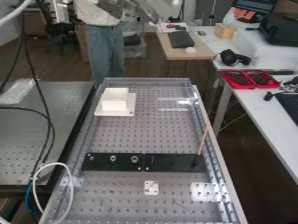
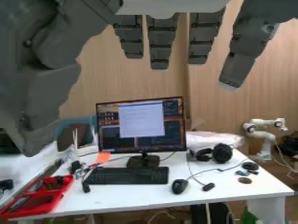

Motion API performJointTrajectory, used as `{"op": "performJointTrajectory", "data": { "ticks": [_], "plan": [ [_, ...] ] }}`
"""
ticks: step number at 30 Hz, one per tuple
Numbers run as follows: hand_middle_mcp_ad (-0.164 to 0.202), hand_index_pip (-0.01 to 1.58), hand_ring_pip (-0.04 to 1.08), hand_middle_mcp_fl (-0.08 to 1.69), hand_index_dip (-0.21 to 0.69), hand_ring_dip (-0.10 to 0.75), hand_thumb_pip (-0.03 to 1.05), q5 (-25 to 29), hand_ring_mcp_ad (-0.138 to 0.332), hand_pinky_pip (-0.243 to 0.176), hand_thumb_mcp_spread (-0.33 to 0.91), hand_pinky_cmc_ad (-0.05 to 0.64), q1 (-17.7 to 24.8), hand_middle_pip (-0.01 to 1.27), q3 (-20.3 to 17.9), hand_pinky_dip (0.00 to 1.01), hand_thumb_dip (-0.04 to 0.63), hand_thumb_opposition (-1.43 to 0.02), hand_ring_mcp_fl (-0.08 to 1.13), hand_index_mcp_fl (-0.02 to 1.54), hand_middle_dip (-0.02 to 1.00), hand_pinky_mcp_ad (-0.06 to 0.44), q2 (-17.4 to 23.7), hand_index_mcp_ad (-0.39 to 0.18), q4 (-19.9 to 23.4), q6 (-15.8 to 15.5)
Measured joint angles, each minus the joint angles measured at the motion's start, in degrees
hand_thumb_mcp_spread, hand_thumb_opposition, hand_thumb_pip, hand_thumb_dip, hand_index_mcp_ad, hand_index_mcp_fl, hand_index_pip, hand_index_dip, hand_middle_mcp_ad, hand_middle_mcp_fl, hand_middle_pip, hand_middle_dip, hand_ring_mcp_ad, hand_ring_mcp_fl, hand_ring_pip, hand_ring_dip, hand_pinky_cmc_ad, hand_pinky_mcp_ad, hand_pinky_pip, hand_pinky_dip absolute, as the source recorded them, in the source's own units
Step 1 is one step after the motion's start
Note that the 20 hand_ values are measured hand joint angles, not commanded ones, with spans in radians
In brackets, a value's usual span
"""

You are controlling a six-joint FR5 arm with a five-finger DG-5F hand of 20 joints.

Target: Grab the larger nut and place it in the white container

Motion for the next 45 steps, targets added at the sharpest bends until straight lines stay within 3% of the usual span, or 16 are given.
{"op": "performJointTrajectory", "data": {
  "ticks": [10, 16, 22, 30, 36, 45],
  "plan": [
    [0.056, 0.10, 0.09, 0.04, -0.026, 0.164, 0.54, 1.89, 0.176, -0.096, 0.19, 0.417, 0.59, 0.14, -3.73, 0.66, 0.094, -0.77, 0.01, 0.04, 0.22, 0.358, 0.29, -0.021, 2.70, 0.33],
    [0.063, 0.10, 0.09, 0.06, -0.058, 0.164, 0.56, -0.48, 0.183, -0.096, 0.19, 0.417, -1.05, 0.14, -6.05, 0.67, 0.094, -0.79, 0.01, 0.05, 0.22, 0.361, -0.16, -0.021, 4.80, 0.09],
    [0.068, 0.10, 0.09, 0.06, -0.072, 0.164, 0.57, -6.30, 0.183, -0.096, 0.19, 0.417, -5.74, 0.14, -8.34, 0.67, 0.112, -0.79, 0.01, 0.05, 0.23, 0.361, -0.97, -0.021, 7.15, -0.24],
    [0.072, 0.10, 0.09, 0.06, -0.112, 0.164, 0.61, -18.13, 0.185, -0.096, 0.17, 0.417, -13.81, 0.14, -10.88, 0.68, 0.108, -0.79, 0.01, 0.05, 0.23, 0.361, -3.22, -0.024, 10.73, -2.67],
    [0.072, 0.12, 0.09, 0.07, -0.133, 0.164, 0.61, -25.63, 0.188, -0.096, 0.18, 0.417, -18.93, 0.14, -12.05, 0.68, 0.112, -0.81, 0.01, 0.05, 0.23, 0.361, -7.17, -0.021, 12.77, -4.83],
    [0.068, 0.24, 0.09, 0.11, -0.134, 0.164, 0.64, -29.40, 0.188, -0.096, 0.18, 0.417, -22.88, 0.14, -13.58, 0.68, 0.126, -0.81, 0.01, 0.07, 0.24, 0.361, -11.01, -0.023, 16.06, -6.02]
  ]
}}
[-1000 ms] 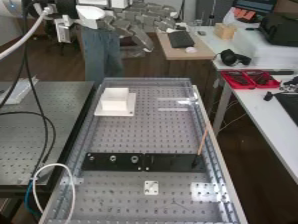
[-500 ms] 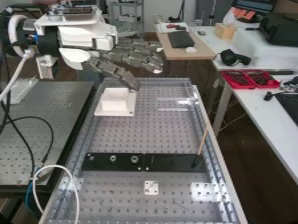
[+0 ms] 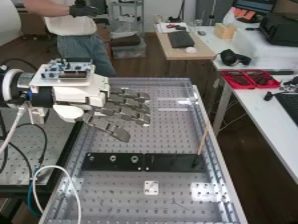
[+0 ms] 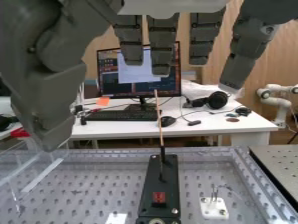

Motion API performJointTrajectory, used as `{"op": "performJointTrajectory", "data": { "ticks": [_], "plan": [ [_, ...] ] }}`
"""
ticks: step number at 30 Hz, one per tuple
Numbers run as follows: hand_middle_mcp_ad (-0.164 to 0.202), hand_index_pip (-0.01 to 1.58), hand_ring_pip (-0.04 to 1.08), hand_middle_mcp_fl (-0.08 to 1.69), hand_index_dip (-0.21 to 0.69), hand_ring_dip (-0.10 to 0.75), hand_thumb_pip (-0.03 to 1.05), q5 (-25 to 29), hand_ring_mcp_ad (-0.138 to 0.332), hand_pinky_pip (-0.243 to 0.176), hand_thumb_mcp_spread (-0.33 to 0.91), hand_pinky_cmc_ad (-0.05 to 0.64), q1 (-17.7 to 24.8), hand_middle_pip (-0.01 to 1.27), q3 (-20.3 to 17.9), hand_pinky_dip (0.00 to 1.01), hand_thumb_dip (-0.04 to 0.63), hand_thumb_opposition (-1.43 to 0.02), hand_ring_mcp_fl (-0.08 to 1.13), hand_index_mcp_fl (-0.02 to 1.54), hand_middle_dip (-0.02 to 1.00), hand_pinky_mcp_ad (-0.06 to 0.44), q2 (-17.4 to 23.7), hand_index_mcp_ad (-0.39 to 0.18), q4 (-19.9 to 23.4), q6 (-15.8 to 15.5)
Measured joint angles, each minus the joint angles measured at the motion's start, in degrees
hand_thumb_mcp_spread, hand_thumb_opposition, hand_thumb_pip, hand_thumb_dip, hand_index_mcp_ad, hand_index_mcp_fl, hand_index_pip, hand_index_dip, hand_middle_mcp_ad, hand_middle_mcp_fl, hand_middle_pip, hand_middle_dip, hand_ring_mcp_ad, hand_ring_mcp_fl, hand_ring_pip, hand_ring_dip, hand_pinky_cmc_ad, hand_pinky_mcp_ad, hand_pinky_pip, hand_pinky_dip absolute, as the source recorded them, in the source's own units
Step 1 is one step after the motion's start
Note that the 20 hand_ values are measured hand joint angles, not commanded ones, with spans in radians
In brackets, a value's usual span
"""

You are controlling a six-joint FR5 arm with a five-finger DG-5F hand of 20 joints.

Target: Grab the larger nut and place it in the white container

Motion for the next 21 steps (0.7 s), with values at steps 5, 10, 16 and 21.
{"op": "performJointTrajectory", "data": {
  "ticks": [5, 10, 16, 21],
  "plan": [
    [0.072, 0.35, 0.09, 0.10, -0.134, 0.164, 0.64, -0.57, 0.188, -0.096, 0.18, 0.417, -1.40, 0.14, -2.26, 0.68, 0.124, -0.81, 0.01, 0.07, 0.24, 0.361, -1.66, -0.023, 4.47, 0.48],
    [0.068, 0.56, 0.09, 0.07, -0.131, 0.164, 0.64, -1.06, 0.185, -0.096, 0.21, 0.417, -1.91, 0.13, -4.12, 0.68, 0.141, -0.82, 0.00, 0.06, 0.24, 0.361, -2.94, -0.045, 7.88, 0.49],
    [0.072, 0.84, 0.09, 0.06, -0.122, 0.164, 0.65, -0.28, 0.188, -0.096, 0.24, 0.417, -1.97, 0.14, -5.81, 0.68, 0.166, -0.83, 0.00, 0.07, 0.24, 0.361, -4.59, -0.073, 10.55, 1.05],
    [0.072, 1.09, 0.09, 0.02, -0.068, 0.164, 0.65, 0.55, 0.188, -0.096, 0.26, 0.417, -2.04, 0.14, -7.03, 0.68, 0.178, -0.85, 0.00, 0.04, 0.24, 0.361, -5.86, -0.091, 12.88, 1.06]
  ]
}}
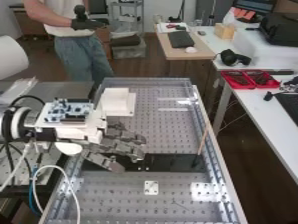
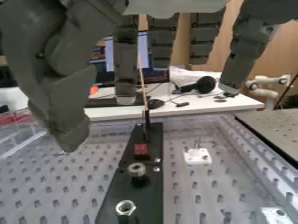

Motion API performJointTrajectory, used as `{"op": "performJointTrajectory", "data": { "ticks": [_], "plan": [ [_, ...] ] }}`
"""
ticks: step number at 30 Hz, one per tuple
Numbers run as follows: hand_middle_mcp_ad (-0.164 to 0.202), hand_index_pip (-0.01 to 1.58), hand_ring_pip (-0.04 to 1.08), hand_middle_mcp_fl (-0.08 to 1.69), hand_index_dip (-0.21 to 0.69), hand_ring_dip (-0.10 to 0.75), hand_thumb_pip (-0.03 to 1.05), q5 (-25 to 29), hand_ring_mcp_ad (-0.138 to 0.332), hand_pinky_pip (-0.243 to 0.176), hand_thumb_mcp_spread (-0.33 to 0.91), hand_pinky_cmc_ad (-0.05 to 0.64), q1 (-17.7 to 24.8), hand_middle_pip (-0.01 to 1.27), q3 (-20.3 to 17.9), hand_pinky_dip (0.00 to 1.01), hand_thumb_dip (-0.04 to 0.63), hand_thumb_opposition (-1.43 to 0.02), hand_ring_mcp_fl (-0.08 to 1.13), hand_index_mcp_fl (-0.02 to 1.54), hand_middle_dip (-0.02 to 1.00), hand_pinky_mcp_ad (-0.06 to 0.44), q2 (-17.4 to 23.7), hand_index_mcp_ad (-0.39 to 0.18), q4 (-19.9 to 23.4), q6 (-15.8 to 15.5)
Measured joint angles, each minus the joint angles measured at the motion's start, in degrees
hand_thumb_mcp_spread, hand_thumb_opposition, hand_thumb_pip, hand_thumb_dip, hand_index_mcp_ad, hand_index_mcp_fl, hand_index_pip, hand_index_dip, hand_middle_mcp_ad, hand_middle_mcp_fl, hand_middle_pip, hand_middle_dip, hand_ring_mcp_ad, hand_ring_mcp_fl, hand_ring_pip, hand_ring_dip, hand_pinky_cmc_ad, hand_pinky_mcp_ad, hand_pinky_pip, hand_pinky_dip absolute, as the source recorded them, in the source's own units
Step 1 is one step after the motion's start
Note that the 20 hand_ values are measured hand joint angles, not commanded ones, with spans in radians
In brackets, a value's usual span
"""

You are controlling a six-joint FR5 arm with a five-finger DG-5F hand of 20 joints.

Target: Grab the larger nut and place it in the white container

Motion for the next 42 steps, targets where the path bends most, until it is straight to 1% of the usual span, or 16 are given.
{"op": "performJointTrajectory", "data": {
  "ticks": [2, 3, 5, 8, 9, 10, 14, 16, 21, 23, 25, 26, 30, 33, 35, 42],
  "plan": [
    [0.072, 1.16, 0.09, 0.02, -0.052, 0.164, 0.70, 0.18, 0.188, -0.096, 0.26, 0.417, -0.04, 0.14, -0.12, 0.68, 0.190, -0.87, 0.00, 0.04, 0.24, 0.361, -0.54, -0.094, 0.27, -0.19],
    [0.072, 1.20, 0.09, 0.02, -0.049, 0.164, 0.70, 0.29, 0.185, -0.096, 0.26, 0.417, -0.07, 0.14, -0.15, 0.68, 0.188, -0.87, 0.00, 0.04, 0.24, 0.361, -0.95, -0.094, 0.45, -0.26],
    [0.072, 1.25, 0.09, 0.02, -0.012, 0.164, 0.70, 0.48, 0.188, -0.096, 0.28, 0.419, -0.06, 0.14, -0.19, 0.68, 0.190, -0.87, 0.00, 0.03, 0.24, 0.361, -1.57, -0.098, 0.59, -0.36],
    [0.070, 1.33, 0.09, 0.02, 0.002, 0.164, 0.70, 0.84, 0.188, -0.098, 0.28, 0.417, 0.03, 0.14, -0.26, 0.68, 0.190, -0.88, 0.00, 0.02, 0.24, 0.361, -2.71, -0.110, 0.82, -0.55],
    [0.070, 1.35, 0.09, 0.02, 0.021, 0.164, 0.70, 0.91, 0.185, -0.098, 0.28, 0.417, 0.06, 0.13, -0.30, 0.68, 0.190, -0.88, 0.00, 0.02, 0.24, 0.361, -2.89, -0.110, 0.89, -0.56],
    [0.072, 1.36, 0.09, 0.02, 0.019, 0.164, 0.70, 1.10, 0.188, -0.098, 0.28, 0.417, 0.12, 0.13, -0.40, 0.68, 0.188, -0.88, 0.00, 0.02, 0.24, 0.363, -3.27, -0.110, 1.20, -0.49],
    [0.072, 1.41, 0.09, 0.02, 0.066, 0.164, 0.70, 1.68, 0.185, -0.098, 0.28, 0.417, 0.24, 0.13, -0.78, 0.65, 0.190, -0.88, 0.00, 0.02, 0.24, 0.363, -4.32, -0.112, 2.22, 0.06],
    [0.072, 1.43, 0.09, 0.02, 0.073, 0.164, 0.70, 1.81, 0.185, -0.098, 0.29, 0.417, 0.26, 0.13, -0.91, 0.65, 0.190, -0.88, 0.00, 0.02, 0.24, 0.342, -4.60, -0.112, 2.67, 0.33],
    [0.068, 1.48, 0.07, 0.02, 0.143, 0.164, 0.70, 1.87, 0.183, -0.098, 0.31, 0.417, 0.45, 0.13, -1.12, 0.60, 0.206, -0.90, 0.00, 0.02, 0.24, 0.344, -5.44, -0.129, 4.05, 1.12],
    [0.072, 1.49, 0.06, 0.02, 0.159, 0.164, 0.70, 1.92, 0.176, -0.096, 0.33, 0.415, 0.56, 0.13, -1.01, 0.59, 0.206, -0.90, 0.01, 0.02, 0.24, 0.328, -5.63, -0.133, 4.00, 1.00],
    [0.068, 1.50, 0.06, 0.02, 0.187, 0.164, 0.70, 2.00, 0.176, -0.096, 0.33, 0.415, 0.68, 0.13, -0.83, 0.56, 0.206, -0.90, 0.01, 0.02, 0.24, 0.330, -5.85, -0.134, 3.77, 0.73],
    [0.072, 1.51, 0.06, 0.02, 0.204, 0.164, 0.70, 2.06, 0.176, -0.096, 0.34, 0.415, 0.74, 0.13, -0.69, 0.54, 0.222, -0.90, 0.01, 0.02, 0.24, 0.330, -6.01, -0.138, 3.52, 0.50],
    [0.072, 1.50, 0.07, 0.02, 0.223, 0.164, 0.70, 2.20, 0.176, -0.096, 0.34, 0.415, 0.92, 0.13, -0.45, 0.51, 0.225, -0.91, 0.01, 0.02, 0.24, 0.328, -6.39, -0.138, 2.87, -0.01],
    [0.068, 1.52, 0.07, 0.01, 0.239, 0.164, 0.70, 2.31, 0.176, -0.096, 0.34, 0.415, 0.94, 0.13, -0.69, 0.48, 0.225, -0.91, 0.01, 0.02, 0.24, 0.319, -6.39, -0.143, 3.80, 0.29],
    [0.068, 1.53, 0.07, 0.01, 0.250, 0.164, 0.70, 2.38, 0.176, -0.096, 0.34, 0.405, 0.91, 0.13, -0.83, 0.48, 0.225, -0.91, 0.01, 0.02, 0.24, 0.309, -6.39, -0.143, 4.26, 0.53],
    [0.068, 1.53, 0.07, 0.01, 0.251, 0.164, 0.70, 2.85, 0.176, -0.096, 0.34, 0.401, 0.84, 0.12, -1.47, 0.48, 0.223, -0.91, 0.01, 0.02, 0.24, 0.312, -6.53, -0.143, 5.99, 0.84]
  ]
}}
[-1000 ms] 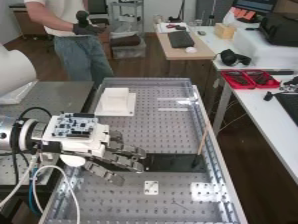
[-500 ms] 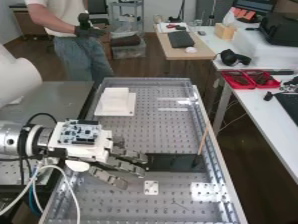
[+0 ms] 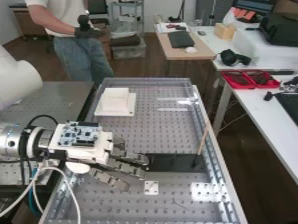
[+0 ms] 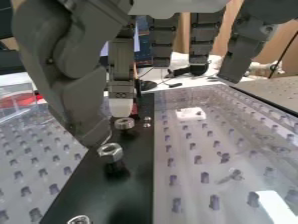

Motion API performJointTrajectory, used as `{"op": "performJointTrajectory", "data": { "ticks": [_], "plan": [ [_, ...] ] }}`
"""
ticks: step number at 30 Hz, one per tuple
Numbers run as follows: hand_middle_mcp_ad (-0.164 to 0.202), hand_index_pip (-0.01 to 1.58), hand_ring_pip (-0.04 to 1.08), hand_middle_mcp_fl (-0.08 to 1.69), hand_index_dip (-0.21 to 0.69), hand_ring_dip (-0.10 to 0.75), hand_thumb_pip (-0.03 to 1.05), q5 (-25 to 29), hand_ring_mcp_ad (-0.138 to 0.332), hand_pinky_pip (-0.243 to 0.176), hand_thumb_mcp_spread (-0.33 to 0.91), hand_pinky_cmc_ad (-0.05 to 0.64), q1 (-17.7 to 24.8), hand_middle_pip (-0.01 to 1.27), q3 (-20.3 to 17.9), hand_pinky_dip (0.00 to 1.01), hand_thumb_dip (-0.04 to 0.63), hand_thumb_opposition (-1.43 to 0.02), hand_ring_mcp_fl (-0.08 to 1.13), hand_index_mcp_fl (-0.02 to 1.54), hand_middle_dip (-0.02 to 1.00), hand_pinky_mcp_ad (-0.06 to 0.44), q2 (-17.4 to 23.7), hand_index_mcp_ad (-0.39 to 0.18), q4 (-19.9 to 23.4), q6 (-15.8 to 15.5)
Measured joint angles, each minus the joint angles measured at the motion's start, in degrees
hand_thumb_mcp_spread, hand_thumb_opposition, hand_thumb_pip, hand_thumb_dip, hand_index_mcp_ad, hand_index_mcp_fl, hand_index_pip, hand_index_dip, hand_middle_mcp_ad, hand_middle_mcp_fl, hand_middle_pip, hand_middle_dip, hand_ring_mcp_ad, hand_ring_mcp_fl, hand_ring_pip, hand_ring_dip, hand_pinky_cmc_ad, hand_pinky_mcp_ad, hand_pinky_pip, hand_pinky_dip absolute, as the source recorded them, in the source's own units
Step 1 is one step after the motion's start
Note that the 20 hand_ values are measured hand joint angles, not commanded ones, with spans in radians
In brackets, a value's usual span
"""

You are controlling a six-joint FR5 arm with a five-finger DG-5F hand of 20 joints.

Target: Grab the larger nut and place it in the white container

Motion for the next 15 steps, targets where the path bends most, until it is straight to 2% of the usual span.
{"op": "performJointTrajectory", "data": {
  "ticks": [9, 15],
  "plan": [
    [0.068, 1.53, 0.07, 0.01, 0.248, 0.164, 0.70, 0.56, 0.176, -0.096, 0.34, 0.401, 0.39, 0.12, -1.15, 0.48, 0.223, -0.91, 0.01, 0.02, 0.24, 0.309, -0.56, -0.143, 2.61, 0.67],
    [0.068, 1.54, 0.07, 0.01, 0.248, 0.164, 0.70, 0.07, 0.178, -0.096, 0.34, 0.400, 0.33, 0.12, -1.26, 0.48, 0.223, -0.91, 0.01, 0.02, 0.24, 0.312, -1.25, -0.143, 3.38, -0.39]
  ]
}}
